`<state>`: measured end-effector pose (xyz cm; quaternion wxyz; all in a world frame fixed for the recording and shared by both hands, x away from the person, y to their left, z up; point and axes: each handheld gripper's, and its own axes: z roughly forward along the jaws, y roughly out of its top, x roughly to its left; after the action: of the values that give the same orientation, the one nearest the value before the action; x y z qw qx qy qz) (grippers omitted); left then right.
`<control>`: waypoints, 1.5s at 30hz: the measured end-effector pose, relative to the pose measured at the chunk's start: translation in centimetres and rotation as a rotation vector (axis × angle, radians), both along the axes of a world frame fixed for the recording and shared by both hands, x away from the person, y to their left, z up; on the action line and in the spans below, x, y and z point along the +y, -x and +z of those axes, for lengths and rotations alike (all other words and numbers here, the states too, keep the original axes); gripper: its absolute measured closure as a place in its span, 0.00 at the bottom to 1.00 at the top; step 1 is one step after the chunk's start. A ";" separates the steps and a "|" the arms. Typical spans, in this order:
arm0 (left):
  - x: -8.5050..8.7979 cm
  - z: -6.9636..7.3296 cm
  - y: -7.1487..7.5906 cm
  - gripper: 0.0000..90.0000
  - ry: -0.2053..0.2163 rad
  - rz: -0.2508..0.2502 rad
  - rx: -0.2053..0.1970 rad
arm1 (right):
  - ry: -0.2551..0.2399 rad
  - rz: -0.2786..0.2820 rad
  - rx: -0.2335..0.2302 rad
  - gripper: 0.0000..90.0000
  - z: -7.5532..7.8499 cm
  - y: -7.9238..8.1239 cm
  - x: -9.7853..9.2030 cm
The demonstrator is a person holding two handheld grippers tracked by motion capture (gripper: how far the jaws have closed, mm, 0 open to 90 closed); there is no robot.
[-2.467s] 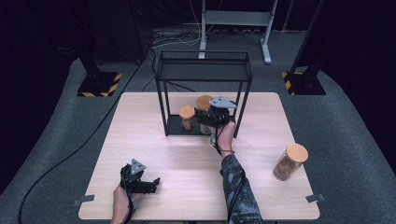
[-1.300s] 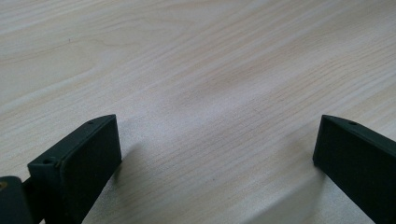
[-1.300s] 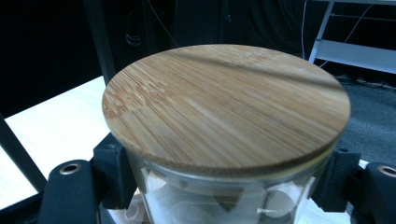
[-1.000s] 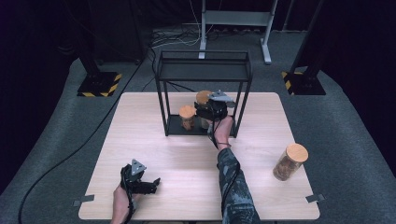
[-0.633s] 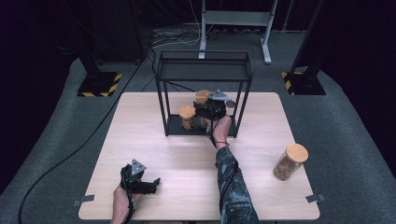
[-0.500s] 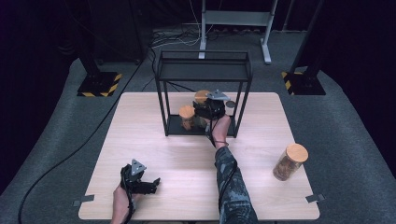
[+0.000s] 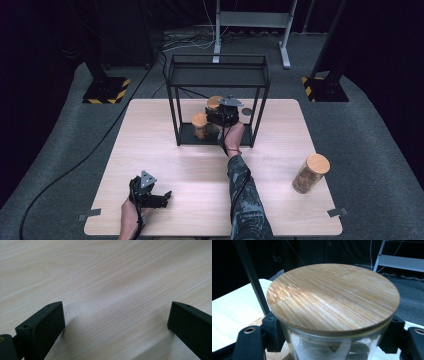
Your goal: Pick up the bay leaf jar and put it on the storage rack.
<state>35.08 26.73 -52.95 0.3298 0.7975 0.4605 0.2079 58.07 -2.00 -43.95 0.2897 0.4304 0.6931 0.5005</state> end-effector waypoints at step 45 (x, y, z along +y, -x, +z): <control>-0.1 0.0 0.0 0.01 -0.002 0.000 -0.003 | -0.039 -0.019 -0.036 0.27 -1.3 0.3 0.0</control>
<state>35.03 26.68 -52.94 0.3295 0.7976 0.4598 0.2096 57.74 -2.04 -45.23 0.2983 0.4335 0.6736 0.5190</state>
